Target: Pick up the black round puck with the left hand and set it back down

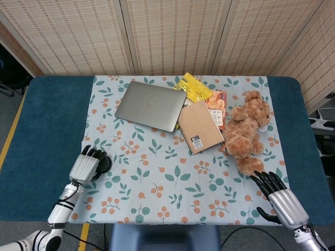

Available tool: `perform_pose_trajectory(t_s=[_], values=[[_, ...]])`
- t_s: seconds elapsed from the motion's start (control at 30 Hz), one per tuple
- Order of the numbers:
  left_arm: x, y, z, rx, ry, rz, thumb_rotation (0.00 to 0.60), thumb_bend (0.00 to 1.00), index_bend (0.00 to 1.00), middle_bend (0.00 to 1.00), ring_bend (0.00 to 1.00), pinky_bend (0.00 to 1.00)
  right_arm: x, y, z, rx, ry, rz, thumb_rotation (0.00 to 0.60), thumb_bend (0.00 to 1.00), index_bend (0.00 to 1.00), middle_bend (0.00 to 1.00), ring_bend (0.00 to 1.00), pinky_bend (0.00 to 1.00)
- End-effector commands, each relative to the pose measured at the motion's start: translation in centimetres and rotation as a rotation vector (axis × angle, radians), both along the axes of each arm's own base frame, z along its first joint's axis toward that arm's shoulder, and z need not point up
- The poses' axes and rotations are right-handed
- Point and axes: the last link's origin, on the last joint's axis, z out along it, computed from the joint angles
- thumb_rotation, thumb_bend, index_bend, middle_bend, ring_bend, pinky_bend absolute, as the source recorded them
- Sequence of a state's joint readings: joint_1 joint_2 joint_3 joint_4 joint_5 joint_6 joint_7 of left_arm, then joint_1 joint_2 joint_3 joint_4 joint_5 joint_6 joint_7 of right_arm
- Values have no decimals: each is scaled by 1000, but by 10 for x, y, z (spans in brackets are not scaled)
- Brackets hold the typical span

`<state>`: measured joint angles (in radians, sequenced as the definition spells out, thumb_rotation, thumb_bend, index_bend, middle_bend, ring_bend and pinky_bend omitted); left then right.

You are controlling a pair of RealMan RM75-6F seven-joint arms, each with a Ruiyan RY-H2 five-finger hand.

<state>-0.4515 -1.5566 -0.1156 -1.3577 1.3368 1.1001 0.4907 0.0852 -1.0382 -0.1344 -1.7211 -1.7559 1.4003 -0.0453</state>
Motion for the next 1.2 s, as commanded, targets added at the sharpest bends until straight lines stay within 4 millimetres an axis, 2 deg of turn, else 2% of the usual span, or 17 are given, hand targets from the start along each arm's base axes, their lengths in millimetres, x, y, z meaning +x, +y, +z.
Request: perform_pose_trajectory(t_s=[0.03, 0.23, 0.47, 0.57, 0.83, 0.93, 1.0, 1.2], values=[[0, 0, -3, -6, 7, -8, 600, 315, 308, 414, 306, 101, 0, 0, 0, 0, 1, 0, 600, 228, 0, 0, 0, 0], [0, 2, -3, 3, -17, -23, 600, 354, 446, 534, 392, 91, 0, 0, 0, -1, 2, -3, 600, 227, 0, 0, 0, 0], [2, 1, 0, -1, -46, -21, 600, 396, 479, 559, 422, 107, 0, 0, -1, 1, 6, -5, 600, 227, 0, 0, 0, 0], [11, 0, 11, 4, -125, -19, 600, 409, 483, 562, 428, 112, -1, -2, -3, 1, 11, -9, 600, 227, 0, 0, 0, 0], [17, 9, 41, 54, -208, -1, 600, 411, 477, 556, 428, 125, 0, -1, -2, -2, 10, -10, 600, 228, 0, 0, 0, 0], [6, 17, 53, 84, -174, 29, 600, 411, 474, 554, 427, 128, 0, -1, -2, -6, 6, -8, 600, 228, 0, 0, 0, 0], [-4, 21, 54, 90, -134, 50, 600, 410, 470, 550, 426, 127, 0, -1, -1, -8, 4, -5, 600, 228, 0, 0, 0, 0], [-32, 20, 37, 52, -98, 99, 600, 410, 424, 511, 392, 132, 1, 0, -2, -9, 4, -3, 600, 228, 0, 0, 0, 0]])
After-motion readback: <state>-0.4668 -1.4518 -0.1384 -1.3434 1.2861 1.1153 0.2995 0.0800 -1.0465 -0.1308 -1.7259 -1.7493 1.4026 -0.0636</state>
